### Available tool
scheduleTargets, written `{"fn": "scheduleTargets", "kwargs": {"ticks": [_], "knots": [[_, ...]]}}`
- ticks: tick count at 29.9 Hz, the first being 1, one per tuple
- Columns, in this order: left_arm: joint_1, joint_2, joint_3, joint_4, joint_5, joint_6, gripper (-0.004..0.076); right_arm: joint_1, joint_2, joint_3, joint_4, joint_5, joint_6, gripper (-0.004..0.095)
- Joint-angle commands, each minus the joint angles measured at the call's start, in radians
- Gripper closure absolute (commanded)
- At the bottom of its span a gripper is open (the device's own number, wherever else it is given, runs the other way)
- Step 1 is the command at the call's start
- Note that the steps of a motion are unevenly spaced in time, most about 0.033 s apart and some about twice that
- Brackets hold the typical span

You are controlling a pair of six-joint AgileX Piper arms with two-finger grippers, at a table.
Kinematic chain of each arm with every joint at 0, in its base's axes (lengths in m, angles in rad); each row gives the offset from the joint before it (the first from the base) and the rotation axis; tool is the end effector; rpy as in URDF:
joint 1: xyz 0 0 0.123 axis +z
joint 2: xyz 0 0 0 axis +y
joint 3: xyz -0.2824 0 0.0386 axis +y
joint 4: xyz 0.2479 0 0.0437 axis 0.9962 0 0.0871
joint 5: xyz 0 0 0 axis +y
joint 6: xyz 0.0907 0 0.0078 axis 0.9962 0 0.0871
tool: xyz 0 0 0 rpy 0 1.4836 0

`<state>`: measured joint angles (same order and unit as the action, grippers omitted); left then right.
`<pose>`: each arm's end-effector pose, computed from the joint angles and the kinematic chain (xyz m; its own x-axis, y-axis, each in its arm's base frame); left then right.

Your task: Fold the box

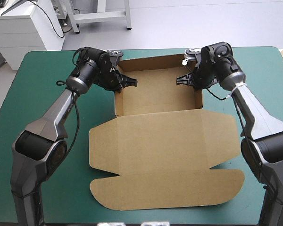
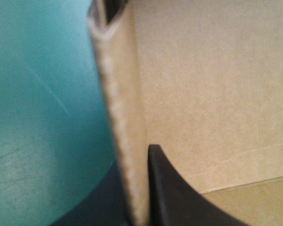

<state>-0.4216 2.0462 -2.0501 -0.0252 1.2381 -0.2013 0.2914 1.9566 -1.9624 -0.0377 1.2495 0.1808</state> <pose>0.4084 -0.1856 0.3181 -0.9004 0.1759 -0.3978 0.2359 0.9659 -0.1068 0.4092 0.1193 0.3319 -0.9102 -0.0976 -0.4025 -0.1221 0.9919 0.0354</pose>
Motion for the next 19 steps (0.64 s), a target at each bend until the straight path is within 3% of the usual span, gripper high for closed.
{"fn": "scheduleTargets", "kwargs": {"ticks": [1, 7, 10, 12, 16, 19], "knots": [[-0.008, -0.033, -0.033, 0.014, 0.048, 0.033, 0.0731, -0.016, -0.041, -0.018, 0.02, -0.002, -0.053, 0.0908], [-0.008, -0.02, -0.033, 0.019, 0.036, 0.04, 0.073, -0.019, -0.004, 0.01, 0.044, -0.002, -0.113, 0.0908], [-0.008, -0.02, -0.033, -0.001, 0.051, 0.066, 0.068, -0.039, 0.009, 0.026, 0.105, -0.002, -0.13, 0.0866], [-0.008, -0.02, -0.033, -0.008, 0.051, 0.101, 0.0601, -0.054, 0.011, 0.036, 0.153, -0.003, -0.13, 0.0798], [-0.008, -0.02, -0.033, -0.026, 0.051, 0.101, 0.0303, -0.071, 0.009, 0.039, 0.169, -0.003, -0.132, 0.0517], [-0.008, -0.02, -0.036, -0.008, 0.051, 0.101, 0.0134, -0.08, 0.009, 0.036, 0.173, -0.003, -0.127, 0.0307]]}}
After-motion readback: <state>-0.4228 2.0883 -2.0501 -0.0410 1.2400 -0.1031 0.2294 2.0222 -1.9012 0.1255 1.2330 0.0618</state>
